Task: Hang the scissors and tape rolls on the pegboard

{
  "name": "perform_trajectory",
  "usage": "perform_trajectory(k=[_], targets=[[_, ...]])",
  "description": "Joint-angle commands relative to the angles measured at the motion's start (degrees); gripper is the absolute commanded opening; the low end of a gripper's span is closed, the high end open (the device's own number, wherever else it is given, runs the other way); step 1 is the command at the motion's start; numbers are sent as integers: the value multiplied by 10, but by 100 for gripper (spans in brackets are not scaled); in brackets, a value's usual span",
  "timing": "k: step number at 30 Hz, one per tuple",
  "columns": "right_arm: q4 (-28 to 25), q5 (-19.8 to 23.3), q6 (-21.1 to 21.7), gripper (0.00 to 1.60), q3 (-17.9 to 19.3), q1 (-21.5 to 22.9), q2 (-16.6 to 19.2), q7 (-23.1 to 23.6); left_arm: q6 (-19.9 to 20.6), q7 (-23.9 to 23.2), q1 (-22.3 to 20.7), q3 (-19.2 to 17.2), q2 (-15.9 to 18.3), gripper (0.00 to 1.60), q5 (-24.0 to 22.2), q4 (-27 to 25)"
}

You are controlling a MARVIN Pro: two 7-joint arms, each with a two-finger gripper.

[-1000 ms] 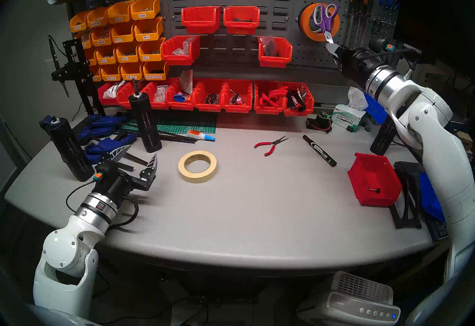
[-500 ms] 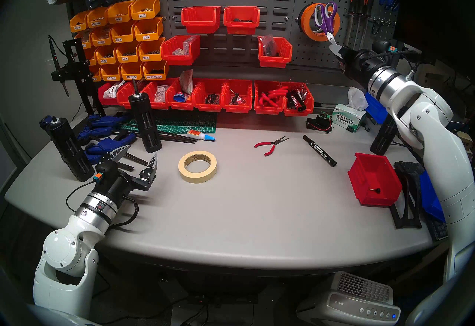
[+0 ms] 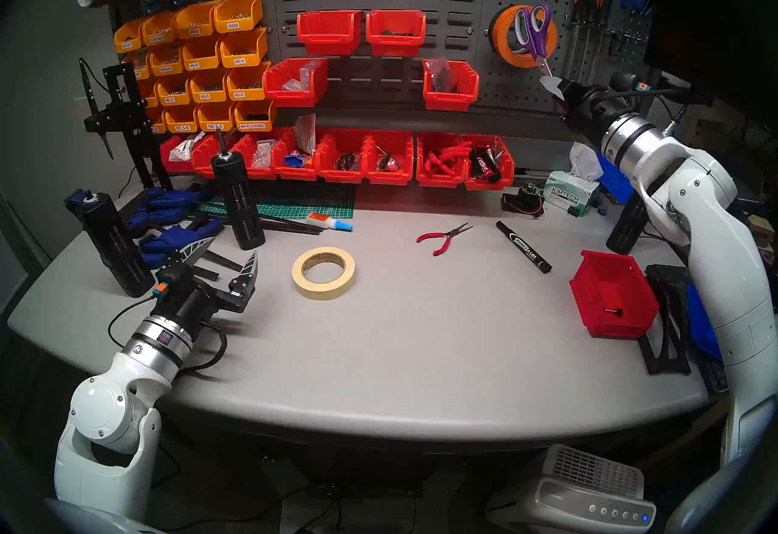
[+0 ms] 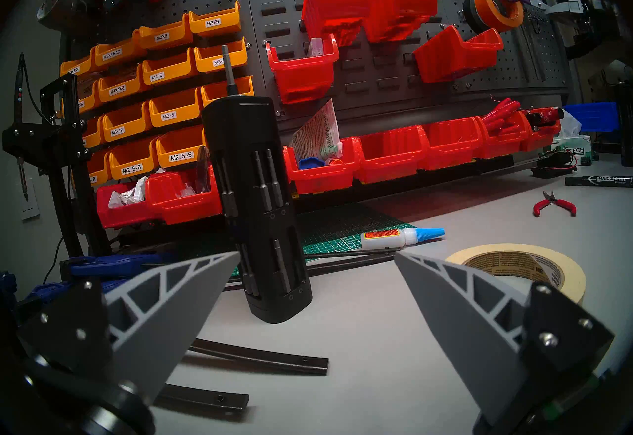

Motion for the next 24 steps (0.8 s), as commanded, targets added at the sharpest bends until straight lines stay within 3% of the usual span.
perform_trajectory(k=[1, 14, 24], targets=[[14, 26, -14, 0, 24, 29, -15, 10, -4, 0, 0, 1, 0, 160, 0, -8], [65, 101, 0, 0, 14, 62, -54, 42, -4, 0, 0, 1, 0, 160, 0, -8], [84, 123, 14, 0, 0, 67, -67, 64, -4, 0, 0, 1, 0, 160, 0, -8]])
